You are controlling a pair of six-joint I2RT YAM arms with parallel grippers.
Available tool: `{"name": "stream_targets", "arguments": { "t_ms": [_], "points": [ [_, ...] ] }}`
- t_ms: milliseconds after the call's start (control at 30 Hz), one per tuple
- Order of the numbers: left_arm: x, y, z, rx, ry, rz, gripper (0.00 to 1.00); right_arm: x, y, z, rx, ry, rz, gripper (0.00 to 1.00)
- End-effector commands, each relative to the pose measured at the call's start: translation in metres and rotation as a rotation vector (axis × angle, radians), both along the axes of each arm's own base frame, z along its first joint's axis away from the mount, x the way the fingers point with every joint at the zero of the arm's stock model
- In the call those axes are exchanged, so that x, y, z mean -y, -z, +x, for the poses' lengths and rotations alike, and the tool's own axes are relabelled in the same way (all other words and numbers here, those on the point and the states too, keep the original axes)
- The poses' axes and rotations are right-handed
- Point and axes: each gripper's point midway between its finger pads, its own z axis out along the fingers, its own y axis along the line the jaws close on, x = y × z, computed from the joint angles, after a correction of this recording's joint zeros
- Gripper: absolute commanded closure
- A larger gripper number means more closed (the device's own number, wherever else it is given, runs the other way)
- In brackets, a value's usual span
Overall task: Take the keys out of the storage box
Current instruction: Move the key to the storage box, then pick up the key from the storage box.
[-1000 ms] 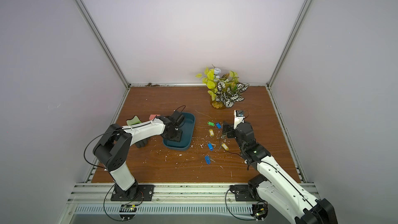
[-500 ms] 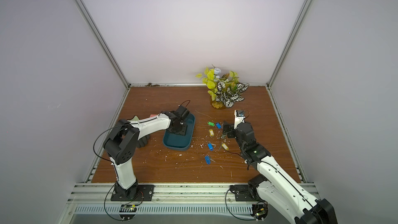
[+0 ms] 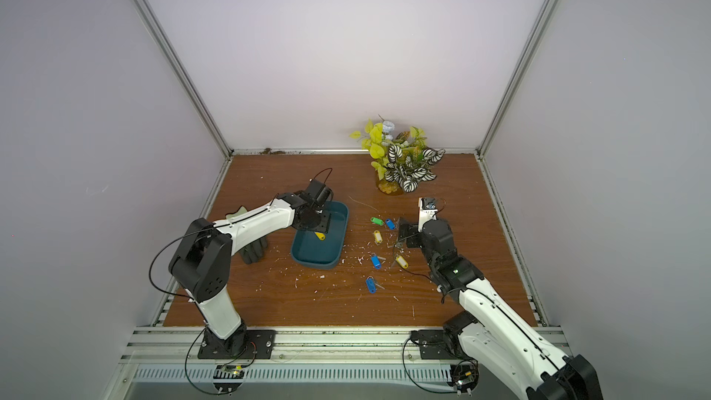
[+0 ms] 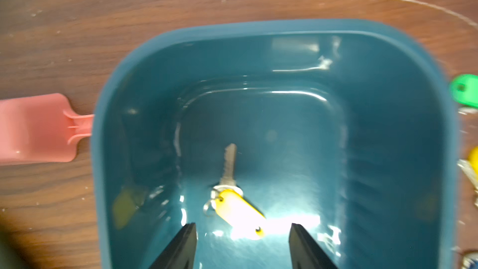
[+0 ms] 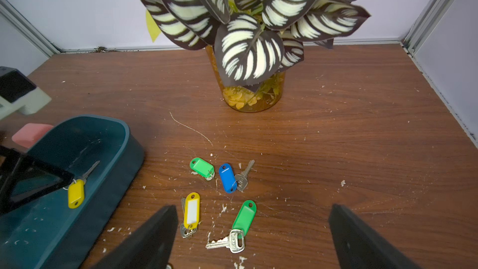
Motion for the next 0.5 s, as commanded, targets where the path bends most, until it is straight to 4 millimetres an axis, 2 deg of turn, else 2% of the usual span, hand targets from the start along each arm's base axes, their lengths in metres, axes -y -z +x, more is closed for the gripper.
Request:
{"name": "stream_targets", "arguments": {
  "t_ms": [0,167,367,467],
  "points": [
    [-0.013,0.011,0.002,-0.034,0.008,0.046,0.42,0.006,-0.008,0.000,0.028,0.032,0.019,0.01],
    [-0.024,0.021,0.006,-0.058,0.005,0.066,0.48,0.008,-0.009,-0.002,0.034,0.039,0.030,0.01],
    [-0.014,0.030,0.003,-0.100,0.047,0.034,0.50,0.008,-0.009,-0.002,0.035,0.042,0.029,0.01],
    [-0.016,0.035,0.004,-0.107,0.049,0.048,0.50,0.008,-0.009,-0.002,0.034,0.040,0.032,0.01]
  ]
}}
